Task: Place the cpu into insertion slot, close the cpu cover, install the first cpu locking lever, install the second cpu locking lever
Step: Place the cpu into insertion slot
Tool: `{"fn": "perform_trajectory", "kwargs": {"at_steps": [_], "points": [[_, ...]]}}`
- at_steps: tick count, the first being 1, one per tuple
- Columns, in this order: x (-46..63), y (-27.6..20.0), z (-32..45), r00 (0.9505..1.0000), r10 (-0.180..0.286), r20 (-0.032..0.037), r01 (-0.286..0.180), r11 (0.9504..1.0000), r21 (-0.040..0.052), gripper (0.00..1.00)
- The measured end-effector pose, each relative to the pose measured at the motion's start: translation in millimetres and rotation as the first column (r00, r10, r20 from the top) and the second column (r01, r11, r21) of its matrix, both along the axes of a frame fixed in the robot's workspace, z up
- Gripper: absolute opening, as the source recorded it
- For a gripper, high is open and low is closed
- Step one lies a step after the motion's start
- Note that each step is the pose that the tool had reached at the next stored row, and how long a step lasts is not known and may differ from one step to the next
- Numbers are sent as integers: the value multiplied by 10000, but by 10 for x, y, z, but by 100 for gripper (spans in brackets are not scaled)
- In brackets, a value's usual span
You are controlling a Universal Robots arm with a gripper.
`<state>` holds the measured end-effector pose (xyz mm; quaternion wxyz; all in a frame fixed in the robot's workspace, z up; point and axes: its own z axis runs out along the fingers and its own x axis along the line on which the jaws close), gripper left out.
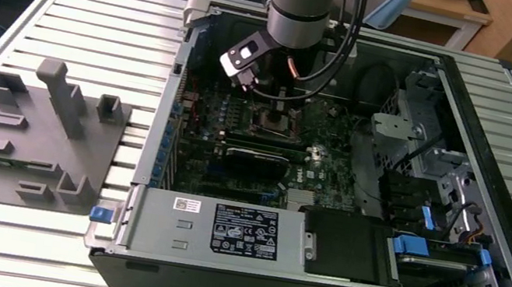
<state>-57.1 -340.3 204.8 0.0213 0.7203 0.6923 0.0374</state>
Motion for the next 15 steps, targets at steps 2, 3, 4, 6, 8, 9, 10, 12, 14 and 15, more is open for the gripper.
{"fn": "perform_trajectory", "kwargs": {"at_steps": [2,3,4,6,8,9,10,12,14,15], "points": [[0,0,0,10000,-1,-1,1,10000,0,11],[0,0,0,10000,-1,-1,1,10000,1,11],[0,0,-2,10000,-1,0,1,10000,2,11],[1,1,-13,10000,-1,1,1,10000,4,11],[0,0,-28,10000,-1,0,1,10000,2,11],[0,0,-32,10000,-1,0,1,10000,2,11],[0,0,-32,10000,-1,-1,1,10000,0,11],[0,0,-32,10000,-1,-1,1,10000,0,11],[1,1,-39,10000,-1,2,1,10000,4,11],[1,1,-47,10000,-1,1,1,10000,3,11]]}}
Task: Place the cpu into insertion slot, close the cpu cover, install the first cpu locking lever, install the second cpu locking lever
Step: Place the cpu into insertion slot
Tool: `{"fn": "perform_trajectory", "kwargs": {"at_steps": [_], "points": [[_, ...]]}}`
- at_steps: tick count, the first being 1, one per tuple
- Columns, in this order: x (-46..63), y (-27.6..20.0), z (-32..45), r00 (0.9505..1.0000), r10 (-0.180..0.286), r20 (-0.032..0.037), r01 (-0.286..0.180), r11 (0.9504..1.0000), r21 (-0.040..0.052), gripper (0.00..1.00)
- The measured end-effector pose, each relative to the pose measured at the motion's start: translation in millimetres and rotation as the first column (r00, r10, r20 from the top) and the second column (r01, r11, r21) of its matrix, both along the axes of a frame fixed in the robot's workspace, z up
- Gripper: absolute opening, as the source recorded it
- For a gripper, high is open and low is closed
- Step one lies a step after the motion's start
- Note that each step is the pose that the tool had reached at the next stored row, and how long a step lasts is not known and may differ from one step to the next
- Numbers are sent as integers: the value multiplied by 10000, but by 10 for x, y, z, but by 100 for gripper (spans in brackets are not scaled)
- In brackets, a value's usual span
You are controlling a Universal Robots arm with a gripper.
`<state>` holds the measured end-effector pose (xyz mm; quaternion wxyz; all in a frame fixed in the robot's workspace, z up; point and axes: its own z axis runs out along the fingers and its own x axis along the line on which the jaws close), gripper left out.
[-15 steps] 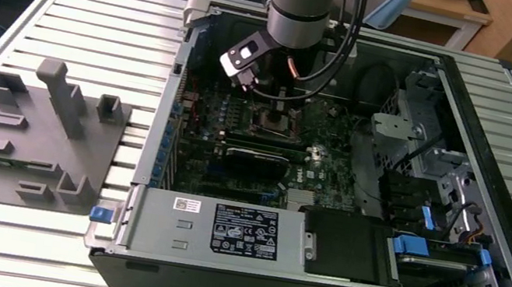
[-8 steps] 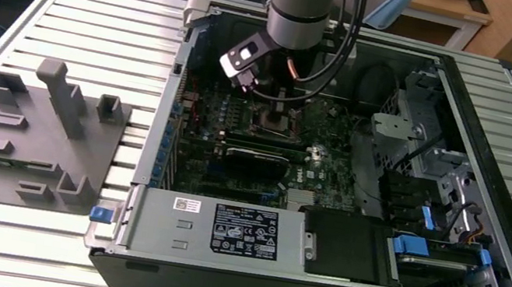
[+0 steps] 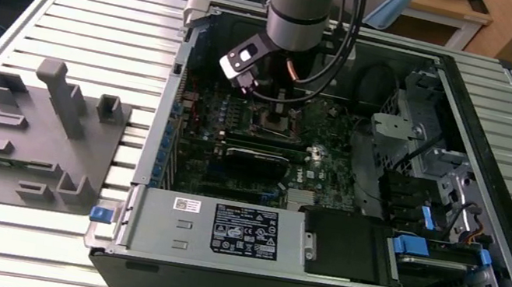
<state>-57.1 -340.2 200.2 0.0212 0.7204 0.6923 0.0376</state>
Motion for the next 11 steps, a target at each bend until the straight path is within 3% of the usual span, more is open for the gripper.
{"fn": "perform_trajectory", "kwargs": {"at_steps": [11], "points": [[-1,-2,-24,10000,0,-7,0,10000,-11,11]]}}
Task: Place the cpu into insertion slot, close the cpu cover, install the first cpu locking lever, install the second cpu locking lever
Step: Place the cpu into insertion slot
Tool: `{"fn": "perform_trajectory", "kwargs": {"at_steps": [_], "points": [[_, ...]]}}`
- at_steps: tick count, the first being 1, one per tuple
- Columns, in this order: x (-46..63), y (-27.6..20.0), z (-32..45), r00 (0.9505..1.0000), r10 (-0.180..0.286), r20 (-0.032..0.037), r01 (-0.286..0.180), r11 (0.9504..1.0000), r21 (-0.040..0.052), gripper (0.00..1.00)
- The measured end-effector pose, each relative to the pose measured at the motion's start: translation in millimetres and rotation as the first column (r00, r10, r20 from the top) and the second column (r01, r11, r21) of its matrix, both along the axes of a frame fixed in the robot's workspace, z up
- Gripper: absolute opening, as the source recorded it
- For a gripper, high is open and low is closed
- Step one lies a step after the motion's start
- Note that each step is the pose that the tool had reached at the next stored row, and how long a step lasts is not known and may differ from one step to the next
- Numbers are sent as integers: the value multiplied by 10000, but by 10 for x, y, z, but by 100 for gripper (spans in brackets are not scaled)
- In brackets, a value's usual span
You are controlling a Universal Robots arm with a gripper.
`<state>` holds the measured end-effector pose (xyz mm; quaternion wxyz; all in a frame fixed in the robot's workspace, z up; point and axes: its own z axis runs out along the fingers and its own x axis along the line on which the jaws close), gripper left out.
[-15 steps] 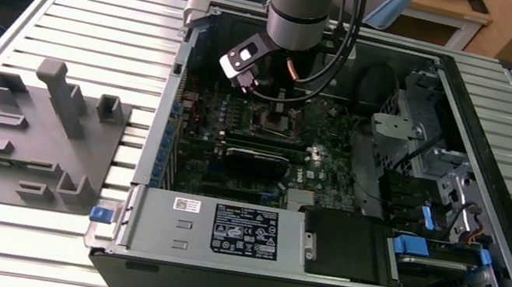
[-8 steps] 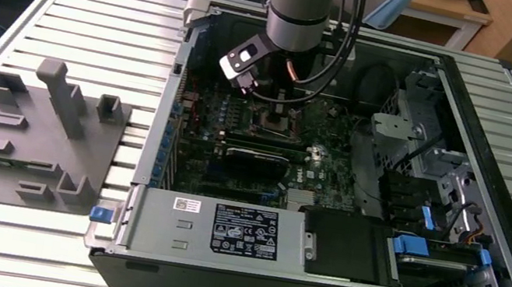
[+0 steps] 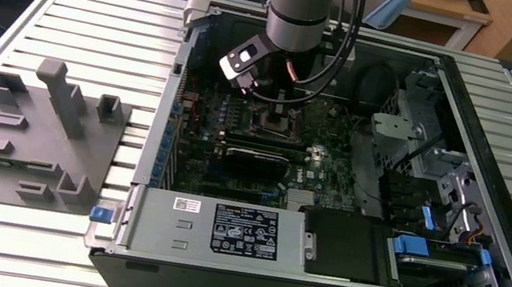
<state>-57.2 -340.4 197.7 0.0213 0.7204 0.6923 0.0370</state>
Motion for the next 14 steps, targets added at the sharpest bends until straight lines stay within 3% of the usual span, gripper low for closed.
{"fn": "perform_trajectory", "kwargs": {"at_steps": [9,14], "points": [[2,3,13,10000,0,16,0,10000,24,11],[1,2,134,10000,-1,7,1,10000,10,11]]}}
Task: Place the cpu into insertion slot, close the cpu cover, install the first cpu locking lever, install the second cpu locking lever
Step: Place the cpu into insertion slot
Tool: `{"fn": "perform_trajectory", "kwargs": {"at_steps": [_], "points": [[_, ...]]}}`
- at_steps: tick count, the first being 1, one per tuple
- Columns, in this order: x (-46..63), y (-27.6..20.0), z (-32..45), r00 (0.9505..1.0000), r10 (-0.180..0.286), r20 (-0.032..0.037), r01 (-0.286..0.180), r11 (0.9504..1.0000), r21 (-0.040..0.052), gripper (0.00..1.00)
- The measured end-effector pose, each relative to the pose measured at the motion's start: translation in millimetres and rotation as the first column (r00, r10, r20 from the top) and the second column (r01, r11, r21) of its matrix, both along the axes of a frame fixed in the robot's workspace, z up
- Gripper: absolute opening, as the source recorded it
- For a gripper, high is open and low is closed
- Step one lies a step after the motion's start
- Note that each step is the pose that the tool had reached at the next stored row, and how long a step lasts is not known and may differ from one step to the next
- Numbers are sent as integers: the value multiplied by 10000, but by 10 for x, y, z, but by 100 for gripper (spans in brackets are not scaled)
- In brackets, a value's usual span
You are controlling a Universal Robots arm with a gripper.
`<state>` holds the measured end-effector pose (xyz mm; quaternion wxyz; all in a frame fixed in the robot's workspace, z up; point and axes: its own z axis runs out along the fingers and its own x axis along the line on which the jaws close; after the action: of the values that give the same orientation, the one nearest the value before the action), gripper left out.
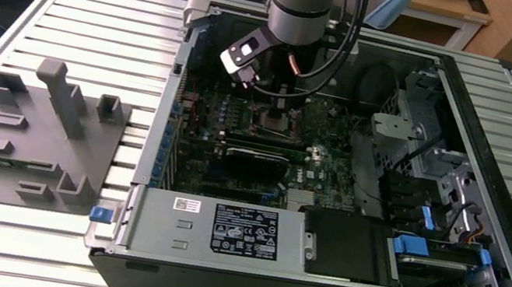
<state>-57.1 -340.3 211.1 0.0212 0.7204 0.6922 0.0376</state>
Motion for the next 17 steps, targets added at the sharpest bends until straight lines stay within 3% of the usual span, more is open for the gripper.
{"fn": "perform_trajectory", "kwargs": {"at_steps": [4,10,13,17], "points": [[0,0,82,10000,0,-2,0,10000,-1,11],[0,0,93,10000,2,-7,-2,10000,-1,11],[6,0,92,9997,0,-242,0,10000,-3,11],[6,0,92,9996,0,-287,0,10000,-2,11]]}}
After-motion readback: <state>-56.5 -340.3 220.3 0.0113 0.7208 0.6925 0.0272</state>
